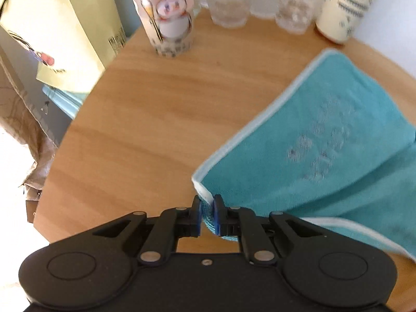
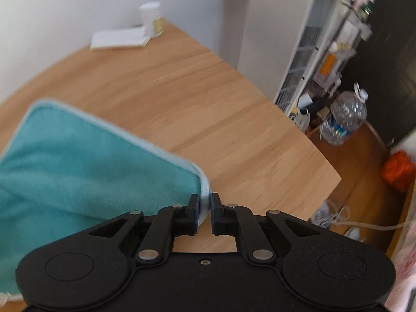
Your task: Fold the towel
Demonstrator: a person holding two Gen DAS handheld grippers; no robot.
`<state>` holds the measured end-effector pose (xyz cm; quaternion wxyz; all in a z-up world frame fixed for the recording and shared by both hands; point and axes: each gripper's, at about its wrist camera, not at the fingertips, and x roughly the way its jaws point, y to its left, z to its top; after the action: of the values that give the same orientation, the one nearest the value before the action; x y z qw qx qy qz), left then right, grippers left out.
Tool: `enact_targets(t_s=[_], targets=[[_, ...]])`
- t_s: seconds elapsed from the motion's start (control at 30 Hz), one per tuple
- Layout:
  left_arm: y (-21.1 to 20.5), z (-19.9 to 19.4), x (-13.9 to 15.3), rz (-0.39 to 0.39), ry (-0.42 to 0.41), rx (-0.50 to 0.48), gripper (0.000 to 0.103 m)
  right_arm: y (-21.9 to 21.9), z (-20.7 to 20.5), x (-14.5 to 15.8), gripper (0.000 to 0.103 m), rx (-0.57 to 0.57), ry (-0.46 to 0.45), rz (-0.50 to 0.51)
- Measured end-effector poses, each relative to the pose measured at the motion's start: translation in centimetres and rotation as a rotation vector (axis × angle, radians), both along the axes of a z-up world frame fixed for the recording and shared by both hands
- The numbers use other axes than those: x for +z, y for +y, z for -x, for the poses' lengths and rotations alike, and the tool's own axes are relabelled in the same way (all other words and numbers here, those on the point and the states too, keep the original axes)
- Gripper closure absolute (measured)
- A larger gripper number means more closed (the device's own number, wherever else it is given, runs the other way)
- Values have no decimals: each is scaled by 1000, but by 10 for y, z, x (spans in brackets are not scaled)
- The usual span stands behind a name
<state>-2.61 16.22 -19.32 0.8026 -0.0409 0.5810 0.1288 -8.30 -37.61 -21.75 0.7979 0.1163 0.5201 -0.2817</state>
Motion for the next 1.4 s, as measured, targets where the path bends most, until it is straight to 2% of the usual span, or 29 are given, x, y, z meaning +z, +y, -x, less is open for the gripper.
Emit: enact_targets(t_s=[0.03, 0.1, 0.17, 0.23, 0.33, 0.43, 0.47, 0.5, 0.53, 0.57, 0.63, 0.73, 0.77, 0.83, 0.97, 1.13, 1.23, 1.4], targets=[[-1, 1, 0, -3, 3, -5, 92, 2, -1, -3, 94, 13, 17, 17], [3, 4, 2, 15, 14, 13, 86, 3, 1, -5, 83, 31, 36, 39], [8, 9, 5, 28, 17, 30, 79, 1, 5, -2, 78, 39, 43, 54], [17, 13, 15, 26, -3, 54, 63, -2, 5, 4, 78, 48, 39, 71], [28, 5, 29, 24, -33, 55, 62, -3, -1, 19, 78, 103, 30, 111], [32, -17, 40, 12, -81, 27, 62, -5, -31, 32, 77, 196, -38, 107], [31, -26, 44, 31, -102, 10, 61, -6, -38, 33, 71, 218, -50, 88], [29, -34, 46, 54, -120, -11, 61, -4, -53, 34, 58, 263, -71, 47], [25, -40, 47, 78, -137, -37, 61, -1, -68, 34, 52, 311, -87, 0], [21, -45, 46, 103, -154, -64, 60, 3, -82, 33, 50, 358, -101, -47], [6, -60, 41, 140, -182, -124, 53, 17, -110, 30, 50, 471, -152, -102], [-21, -83, 28, 156, -165, -227, 52, 33, -133, 25, 50, 557, -147, -70], [-29, -90, 24, 144, -159, -257, 52, 39, -143, 24, 50, 587, -151, -65], [-50, -108, 18, 69, -158, -314, 52, 51, -161, 21, 50, 647, -158, -55], [-68, -137, 11, 69, -150, -348, 52, 61, -195, 12, 50, 715, -134, -76], [-95, -167, 2, -24, -141, -448, 52, 66, -218, -4, 50, 801, -98, -80], [-101, -179, -5, -4, -121, -493, 52, 64, -226, -13, 50, 851, -69, -150], [-107, -191, -17, -24, -91, -506, 49, 66, -230, -20, 50, 900, -44, -164]])
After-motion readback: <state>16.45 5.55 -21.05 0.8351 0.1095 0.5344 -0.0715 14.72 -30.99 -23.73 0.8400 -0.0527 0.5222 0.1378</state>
